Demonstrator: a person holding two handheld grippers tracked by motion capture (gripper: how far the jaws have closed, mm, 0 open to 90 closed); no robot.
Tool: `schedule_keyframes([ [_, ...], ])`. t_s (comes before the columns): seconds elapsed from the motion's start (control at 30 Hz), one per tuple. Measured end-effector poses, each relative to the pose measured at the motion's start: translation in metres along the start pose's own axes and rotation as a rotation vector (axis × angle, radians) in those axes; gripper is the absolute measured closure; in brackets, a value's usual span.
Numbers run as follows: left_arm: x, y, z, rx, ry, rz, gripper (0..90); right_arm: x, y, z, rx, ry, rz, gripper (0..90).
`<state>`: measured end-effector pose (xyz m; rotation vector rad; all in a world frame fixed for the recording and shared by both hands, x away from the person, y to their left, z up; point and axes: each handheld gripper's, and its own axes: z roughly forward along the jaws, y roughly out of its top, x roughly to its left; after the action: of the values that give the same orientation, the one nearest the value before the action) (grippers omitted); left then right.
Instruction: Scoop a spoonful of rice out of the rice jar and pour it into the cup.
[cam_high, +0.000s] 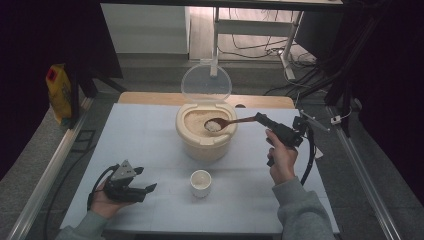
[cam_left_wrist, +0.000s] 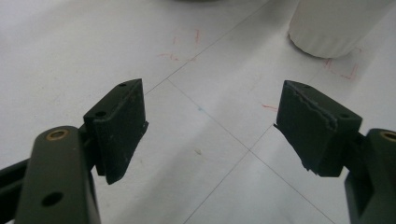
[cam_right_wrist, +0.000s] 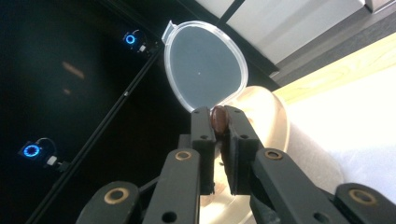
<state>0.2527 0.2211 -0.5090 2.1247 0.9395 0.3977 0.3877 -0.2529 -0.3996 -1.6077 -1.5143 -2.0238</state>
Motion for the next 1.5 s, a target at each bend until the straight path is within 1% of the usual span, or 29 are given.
schedule_keyframes([
  [0.3, 0.001, 0.000, 0.000, 0.001, 0.001, -0.001, 24.0, 0.005, -0.006, -0.013, 0.036, 0.040, 0.014, 83.4],
  [0.4, 0.001, 0.000, 0.001, 0.000, 0.002, -0.003, 24.0, 0.006, -0.011, -0.018, 0.058, 0.057, 0.013, 83.5],
  [0.5, 0.001, 0.000, 0.001, 0.002, 0.002, -0.003, 23.9, 0.005, -0.017, -0.022, 0.072, 0.071, 0.030, 83.4],
  [0.63, 0.001, 0.000, 0.001, 0.003, 0.002, -0.003, 23.9, 0.003, -0.025, -0.026, 0.093, 0.083, 0.022, 83.4],
  [0.8, 0.001, 0.000, 0.001, 0.003, 0.002, -0.002, 23.9, 0.002, -0.030, -0.031, 0.116, 0.076, 0.015, 83.4],
  [1.1, 0.001, 0.000, 0.002, 0.007, 0.002, 0.001, 23.9, -0.004, -0.043, -0.036, 0.176, 0.065, 0.006, 83.4],
  [1.23, 0.001, 0.000, 0.002, 0.009, 0.003, 0.001, 23.9, -0.004, -0.048, -0.034, 0.209, 0.047, -0.022, 83.4],
  [1.5, 0.001, 0.000, 0.002, 0.012, 0.004, 0.005, 23.9, 0.003, -0.057, -0.023, 0.276, 0.002, -0.125, 83.4],
])
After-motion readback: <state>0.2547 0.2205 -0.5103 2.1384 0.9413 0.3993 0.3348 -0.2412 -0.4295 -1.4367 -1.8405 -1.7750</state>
